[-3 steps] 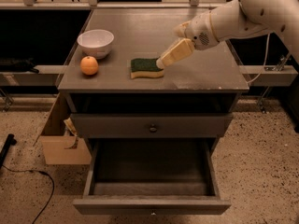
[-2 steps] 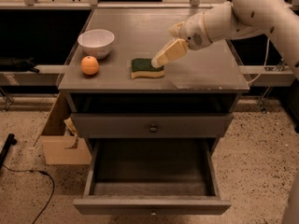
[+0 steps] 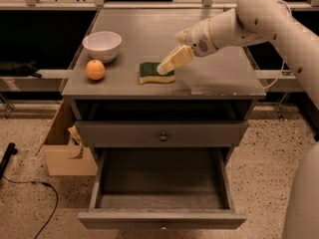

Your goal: Place sponge into middle drawer

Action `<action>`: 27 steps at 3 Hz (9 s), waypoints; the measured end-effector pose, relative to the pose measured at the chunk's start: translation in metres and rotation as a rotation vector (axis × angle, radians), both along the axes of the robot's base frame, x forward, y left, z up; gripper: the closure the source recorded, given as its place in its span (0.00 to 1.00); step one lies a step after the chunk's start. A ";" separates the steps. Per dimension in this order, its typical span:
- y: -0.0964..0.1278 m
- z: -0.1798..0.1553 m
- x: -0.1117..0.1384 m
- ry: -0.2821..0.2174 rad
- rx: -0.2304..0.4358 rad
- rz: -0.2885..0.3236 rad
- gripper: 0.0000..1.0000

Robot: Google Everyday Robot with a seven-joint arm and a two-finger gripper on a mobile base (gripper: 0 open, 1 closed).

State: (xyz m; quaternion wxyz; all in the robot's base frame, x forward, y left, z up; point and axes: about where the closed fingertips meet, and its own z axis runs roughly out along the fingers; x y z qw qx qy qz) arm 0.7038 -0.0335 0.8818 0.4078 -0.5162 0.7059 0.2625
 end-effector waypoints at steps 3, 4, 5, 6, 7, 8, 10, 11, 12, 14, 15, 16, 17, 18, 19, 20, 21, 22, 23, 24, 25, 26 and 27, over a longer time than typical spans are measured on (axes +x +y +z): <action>0.013 -0.036 0.008 0.052 -0.019 0.003 0.00; 0.017 -0.051 0.004 0.079 -0.019 0.001 0.00; 0.017 -0.052 0.004 0.079 -0.019 0.001 0.00; 0.017 -0.052 0.004 0.079 -0.019 0.001 0.16; 0.017 -0.052 0.004 0.079 -0.019 0.001 0.41; 0.017 -0.052 0.004 0.079 -0.019 0.001 0.71; 0.017 -0.052 0.004 0.080 -0.019 0.001 1.00; 0.018 -0.052 0.003 0.080 -0.020 0.002 1.00; 0.003 -0.037 -0.019 0.071 -0.039 -0.025 1.00; -0.079 0.012 -0.150 0.035 -0.099 -0.174 1.00; -0.095 -0.020 -0.210 0.116 -0.107 -0.200 1.00; -0.095 -0.020 -0.210 0.116 -0.107 -0.200 1.00; -0.090 -0.042 -0.214 0.142 -0.076 -0.216 1.00; -0.074 -0.100 -0.230 0.227 -0.041 -0.228 1.00; -0.057 -0.160 -0.256 0.323 -0.011 -0.229 1.00; -0.030 -0.224 -0.277 0.411 -0.002 -0.202 1.00; -0.025 -0.241 -0.282 0.435 0.001 -0.200 1.00; -0.024 -0.242 -0.276 0.382 0.026 -0.223 1.00; -0.022 -0.244 -0.260 0.312 0.048 -0.243 1.00; -0.021 -0.250 -0.239 0.257 0.051 -0.261 1.00; -0.021 -0.250 -0.237 0.253 0.051 -0.264 1.00; -0.020 -0.236 -0.232 0.223 0.046 -0.257 1.00; -0.020 -0.235 -0.231 0.219 0.045 -0.256 1.00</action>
Offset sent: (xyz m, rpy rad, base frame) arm 0.0131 0.0092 -0.0358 -0.0283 0.0465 -0.0051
